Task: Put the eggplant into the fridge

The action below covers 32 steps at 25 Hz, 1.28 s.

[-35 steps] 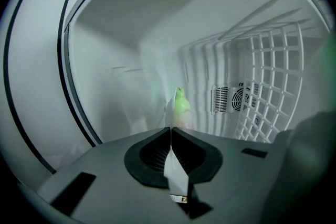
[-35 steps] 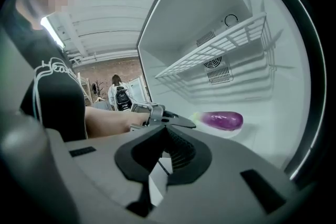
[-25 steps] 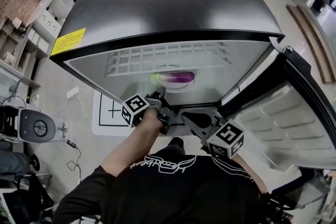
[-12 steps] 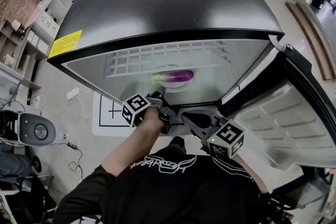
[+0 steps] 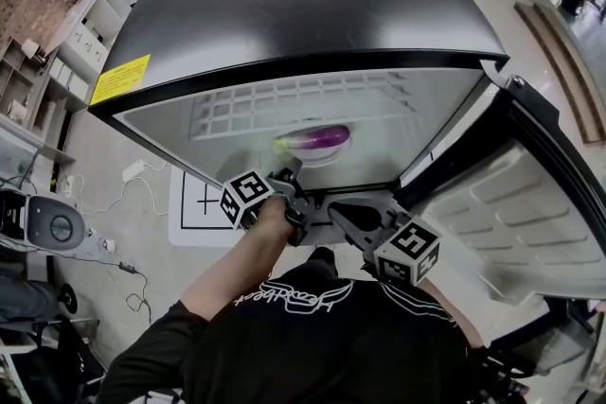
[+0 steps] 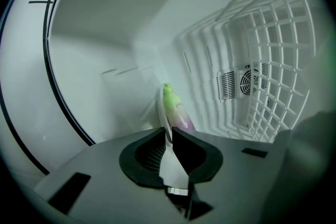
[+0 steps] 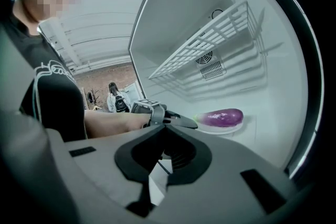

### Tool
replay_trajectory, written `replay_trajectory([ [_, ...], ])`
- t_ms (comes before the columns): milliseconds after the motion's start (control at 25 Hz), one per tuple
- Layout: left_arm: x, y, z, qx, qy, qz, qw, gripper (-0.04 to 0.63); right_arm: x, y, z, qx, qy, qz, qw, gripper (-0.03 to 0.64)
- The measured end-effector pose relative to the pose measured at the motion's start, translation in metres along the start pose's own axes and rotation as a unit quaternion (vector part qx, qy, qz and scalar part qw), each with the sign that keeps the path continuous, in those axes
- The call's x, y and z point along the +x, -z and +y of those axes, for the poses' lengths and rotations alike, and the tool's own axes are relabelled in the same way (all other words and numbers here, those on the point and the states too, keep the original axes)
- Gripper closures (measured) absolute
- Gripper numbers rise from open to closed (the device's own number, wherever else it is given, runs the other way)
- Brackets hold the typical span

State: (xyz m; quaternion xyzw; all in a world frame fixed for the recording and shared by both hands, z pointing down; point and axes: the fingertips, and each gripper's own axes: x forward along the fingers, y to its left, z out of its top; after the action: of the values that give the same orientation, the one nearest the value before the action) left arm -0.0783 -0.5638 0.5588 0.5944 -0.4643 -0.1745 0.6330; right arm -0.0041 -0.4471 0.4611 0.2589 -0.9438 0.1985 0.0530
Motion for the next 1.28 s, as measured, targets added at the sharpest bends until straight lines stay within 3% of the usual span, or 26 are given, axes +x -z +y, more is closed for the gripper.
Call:
replay_trajectory([
  [200,-0.001,0.002,-0.002,0.068,-0.003,0.015,0.9976,0.552,0.001,0.002,0.003,0.001,-0.003,0.001,1.000,0.609],
  [360,-0.001,0.002,-0.002,0.104,-0.004,0.026,0.9943,0.483,0.002,0.004,0.004,0.003,-0.005,0.003,1.000,0.609],
  [560,0.001,0.012,-0.001,0.173,-0.017,0.065,0.9826,0.443,0.000,0.000,0.005,0.000,-0.005,-0.008,1.000,0.609],
  [720,0.000,0.022,0.000,0.240,-0.024,0.100,0.9653,0.433,0.000,-0.001,0.008,0.007,-0.011,-0.011,1.000,0.609],
  [960,-0.005,0.030,0.005,0.359,-0.057,0.127,0.9230,0.426,-0.003,-0.003,0.010,0.018,-0.007,-0.014,1.000,0.609],
  [1120,-0.012,0.030,0.007,0.384,-0.060,0.125,0.9128,0.426,-0.012,-0.005,0.009,0.018,-0.001,-0.021,1.000,0.609],
  [1280,-0.028,0.041,-0.001,0.401,-0.037,0.134,0.9055,0.428,-0.025,-0.008,0.012,0.015,0.006,-0.025,1.000,0.609],
])
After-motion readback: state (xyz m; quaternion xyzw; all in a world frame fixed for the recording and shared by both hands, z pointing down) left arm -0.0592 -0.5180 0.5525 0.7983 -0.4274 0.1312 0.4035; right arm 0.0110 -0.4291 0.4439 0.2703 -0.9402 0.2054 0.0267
